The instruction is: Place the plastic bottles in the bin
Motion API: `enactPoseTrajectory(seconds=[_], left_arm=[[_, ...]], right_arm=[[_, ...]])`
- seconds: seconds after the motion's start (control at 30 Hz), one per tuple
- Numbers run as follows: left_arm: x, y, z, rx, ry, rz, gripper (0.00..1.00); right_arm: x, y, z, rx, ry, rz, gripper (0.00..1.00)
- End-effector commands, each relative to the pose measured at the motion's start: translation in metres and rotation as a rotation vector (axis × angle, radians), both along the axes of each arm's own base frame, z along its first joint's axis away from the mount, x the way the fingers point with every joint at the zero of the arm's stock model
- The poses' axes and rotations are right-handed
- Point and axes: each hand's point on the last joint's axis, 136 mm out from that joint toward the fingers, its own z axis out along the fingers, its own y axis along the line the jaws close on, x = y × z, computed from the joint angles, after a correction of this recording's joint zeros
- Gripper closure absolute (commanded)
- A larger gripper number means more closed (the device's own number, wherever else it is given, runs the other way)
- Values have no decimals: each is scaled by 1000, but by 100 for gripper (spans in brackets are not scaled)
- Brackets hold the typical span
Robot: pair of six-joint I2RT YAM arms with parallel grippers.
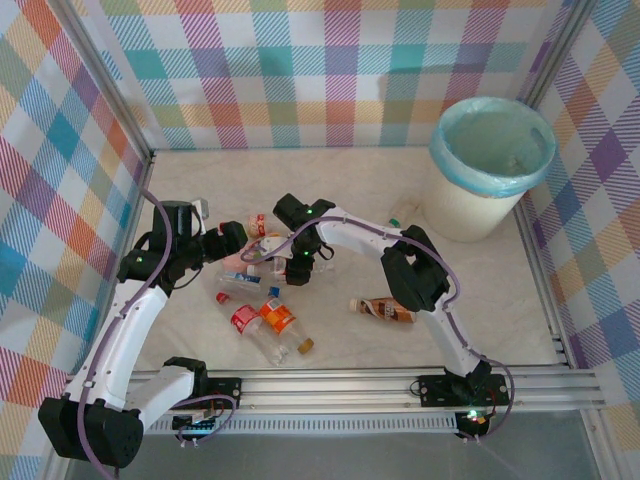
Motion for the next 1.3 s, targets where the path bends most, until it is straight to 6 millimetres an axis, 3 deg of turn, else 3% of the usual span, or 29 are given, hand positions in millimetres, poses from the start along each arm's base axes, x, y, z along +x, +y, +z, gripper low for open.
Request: enactPoseTrajectory(seconds=[0.0,0.33,0.7,0.9,1.07,1.27], left_arm=[[-1,5,10,11,-33,5,14],[-3,9,50,23,-118,13,15],[-1,6,128,-11,-295,2,16],[7,1,169,-52,-395,-5,17],[15,-4,212,-106,-504,-9,18],[28,-12,249,-167,-591,-27,18]], right_arm=[[-4,2,13,7,0,2,34],[-8,-3,62,104,-67,-46,40],[-9,-23,126,209,-149,-186,42],[7,-39,174,337,-225,-326,44],[24,-59,224,456,-296,-423,45],[38,-80,281,560,-413,-498,45]])
